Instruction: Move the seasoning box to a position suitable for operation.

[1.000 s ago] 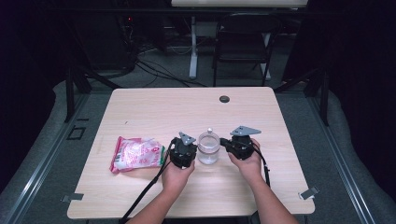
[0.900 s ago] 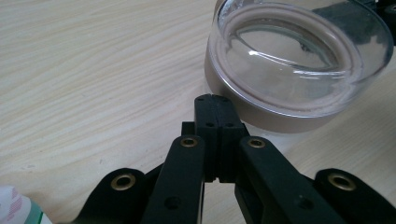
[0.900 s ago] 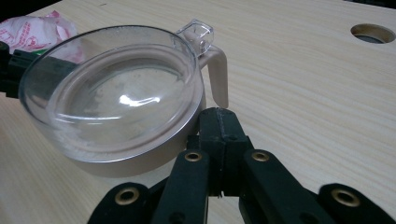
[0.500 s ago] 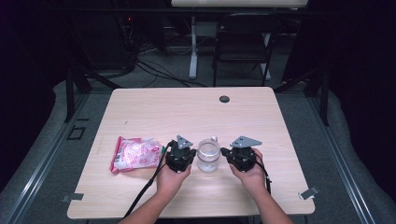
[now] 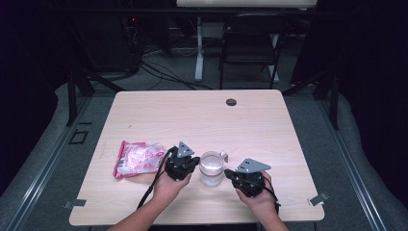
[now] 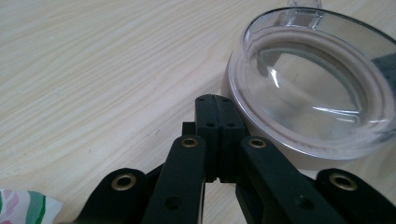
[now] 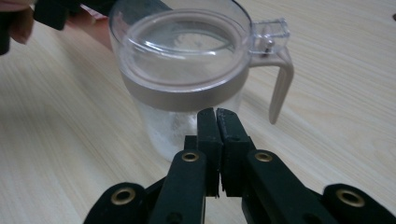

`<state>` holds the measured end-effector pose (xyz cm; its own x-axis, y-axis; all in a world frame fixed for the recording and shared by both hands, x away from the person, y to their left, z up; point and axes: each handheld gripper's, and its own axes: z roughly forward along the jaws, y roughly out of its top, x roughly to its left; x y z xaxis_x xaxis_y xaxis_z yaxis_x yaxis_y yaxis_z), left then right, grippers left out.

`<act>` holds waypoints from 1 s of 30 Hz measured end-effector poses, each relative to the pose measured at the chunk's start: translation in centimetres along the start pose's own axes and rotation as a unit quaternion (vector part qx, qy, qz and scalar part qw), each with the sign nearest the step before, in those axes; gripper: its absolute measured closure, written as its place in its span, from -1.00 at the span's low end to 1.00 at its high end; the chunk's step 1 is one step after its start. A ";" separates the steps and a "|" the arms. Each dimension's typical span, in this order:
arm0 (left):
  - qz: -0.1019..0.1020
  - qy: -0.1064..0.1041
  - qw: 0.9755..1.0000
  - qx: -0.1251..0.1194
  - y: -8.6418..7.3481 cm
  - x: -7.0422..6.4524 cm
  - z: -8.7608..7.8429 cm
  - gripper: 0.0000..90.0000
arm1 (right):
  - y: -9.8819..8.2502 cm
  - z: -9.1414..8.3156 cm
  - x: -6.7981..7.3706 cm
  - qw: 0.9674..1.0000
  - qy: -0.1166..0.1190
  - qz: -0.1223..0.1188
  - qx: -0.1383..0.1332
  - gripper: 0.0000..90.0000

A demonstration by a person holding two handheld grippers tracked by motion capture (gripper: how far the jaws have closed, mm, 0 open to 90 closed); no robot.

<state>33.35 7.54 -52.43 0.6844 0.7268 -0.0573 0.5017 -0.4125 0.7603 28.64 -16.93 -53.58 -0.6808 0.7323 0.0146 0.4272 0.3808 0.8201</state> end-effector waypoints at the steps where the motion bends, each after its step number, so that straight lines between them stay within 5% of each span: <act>1: 0.000 0.000 1.000 0.000 0.0 0.0 0.0 1.00 | 0.0 0.0 0.0 1.000 0.000 0.000 0.000 0.96; 11: 0.048 0.011 0.999 -0.017 -1.7 -0.4 -2.1 0.94 | -1.0 -0.7 -2.5 0.999 -0.035 0.040 -0.008 0.90; 17: 0.007 -0.014 0.999 -0.031 -2.7 0.6 -3.2 0.83 | -0.6 0.3 -3.3 0.999 -0.030 0.039 -0.004 0.80; 23: 0.004 0.003 0.999 -0.033 -3.7 0.8 -4.4 0.67 | 0.2 2.4 -3.8 0.999 -0.023 0.025 0.012 0.69; 30: -0.003 0.024 0.999 -0.044 -4.8 1.1 -6.1 0.55 | 0.9 5.4 -4.8 0.998 0.002 0.049 0.034 0.70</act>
<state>28.43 13.66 -52.17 0.6548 0.7551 -0.0329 0.4553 -0.3594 0.8146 35.52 -17.09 -56.05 -0.6370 0.7649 0.0952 0.5305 0.3454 0.7741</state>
